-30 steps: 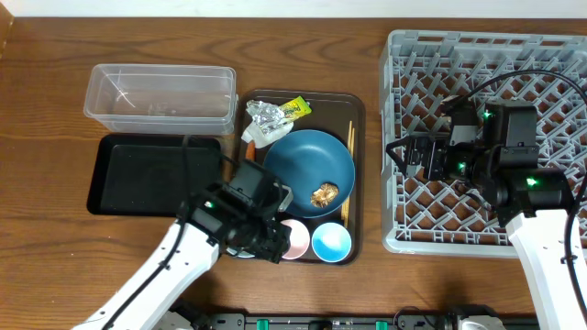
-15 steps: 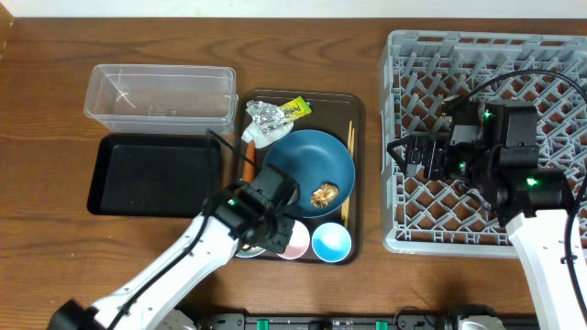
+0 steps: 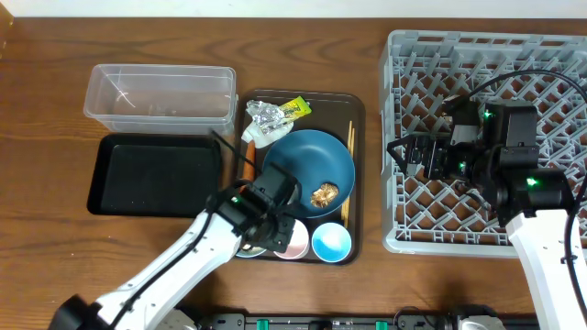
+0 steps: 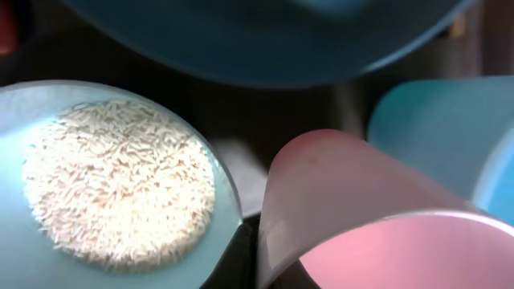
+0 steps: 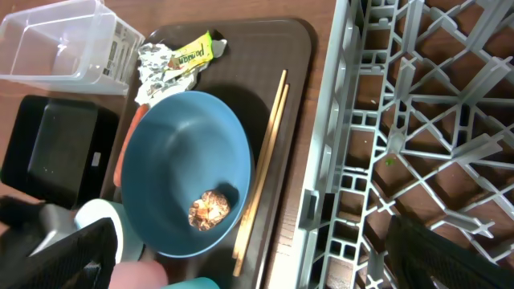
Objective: Sort waste into correct bins and load items into the dishwasher rack
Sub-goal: 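Reach the left gripper to the pink cup and grasp it, then pass the pink cup from the left gripper to the right gripper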
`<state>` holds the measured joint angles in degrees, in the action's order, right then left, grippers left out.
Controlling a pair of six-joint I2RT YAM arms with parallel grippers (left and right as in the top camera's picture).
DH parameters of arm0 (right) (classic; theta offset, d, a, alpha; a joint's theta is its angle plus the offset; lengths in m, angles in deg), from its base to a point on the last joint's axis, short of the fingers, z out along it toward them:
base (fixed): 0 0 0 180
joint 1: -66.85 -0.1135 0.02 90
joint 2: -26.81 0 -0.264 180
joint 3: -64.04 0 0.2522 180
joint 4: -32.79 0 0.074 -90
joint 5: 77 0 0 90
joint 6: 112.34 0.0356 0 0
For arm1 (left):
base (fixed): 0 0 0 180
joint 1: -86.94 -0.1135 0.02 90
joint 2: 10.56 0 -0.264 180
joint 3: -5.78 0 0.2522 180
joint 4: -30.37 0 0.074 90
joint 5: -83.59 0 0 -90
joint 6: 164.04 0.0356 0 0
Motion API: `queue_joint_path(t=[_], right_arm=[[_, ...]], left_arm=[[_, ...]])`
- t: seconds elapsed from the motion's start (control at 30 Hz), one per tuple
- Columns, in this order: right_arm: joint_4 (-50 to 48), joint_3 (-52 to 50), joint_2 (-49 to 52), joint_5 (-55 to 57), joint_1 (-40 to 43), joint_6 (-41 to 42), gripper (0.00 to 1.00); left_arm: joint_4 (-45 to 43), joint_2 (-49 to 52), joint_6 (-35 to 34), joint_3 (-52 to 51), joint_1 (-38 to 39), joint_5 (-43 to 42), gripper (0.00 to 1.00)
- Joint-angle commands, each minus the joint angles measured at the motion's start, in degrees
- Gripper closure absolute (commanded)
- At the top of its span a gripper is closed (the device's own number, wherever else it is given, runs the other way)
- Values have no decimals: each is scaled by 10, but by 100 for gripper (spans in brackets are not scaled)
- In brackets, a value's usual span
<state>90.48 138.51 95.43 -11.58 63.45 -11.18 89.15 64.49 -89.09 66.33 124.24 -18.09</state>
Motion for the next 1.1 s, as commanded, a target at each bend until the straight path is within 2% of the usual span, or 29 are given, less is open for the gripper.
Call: queue_joint_path(t=[0.0,0.23,0.4,0.57,0.7,0.77,0.83,0.9,1.07], right_arm=[[-1,11,-1,2,11,6,1],[-4,11,-1,2,11,6,1],[-9,11,-1,-36,11,6,1],[-36,11,-1,-205,9,-53,17],[-65,11,-1,-439,-11,-192,22],[-89,11,-1,-487,-23,-200,22],[-113,11,-1,-496,-38,-187,22],[-141,11,-1,-495,-58,-165,23],[-205,11,-1,-467,-119,-138,23]], left_arm=[[12,-37,-3,25,1,-7,94],[58,-102,-3,52,-15,-14,94],[36,-154,-2,107,-87,-83,94],[-49,-164,2,118,-191,-273,94],[-127,-131,-2,118,-272,-517,94],[-169,-105,-11,118,-302,-632,94],[-202,-78,-31,118,-318,-708,94],[-223,-54,-38,118,-321,-752,94],[-224,-22,-40,118,-321,-784,94]])
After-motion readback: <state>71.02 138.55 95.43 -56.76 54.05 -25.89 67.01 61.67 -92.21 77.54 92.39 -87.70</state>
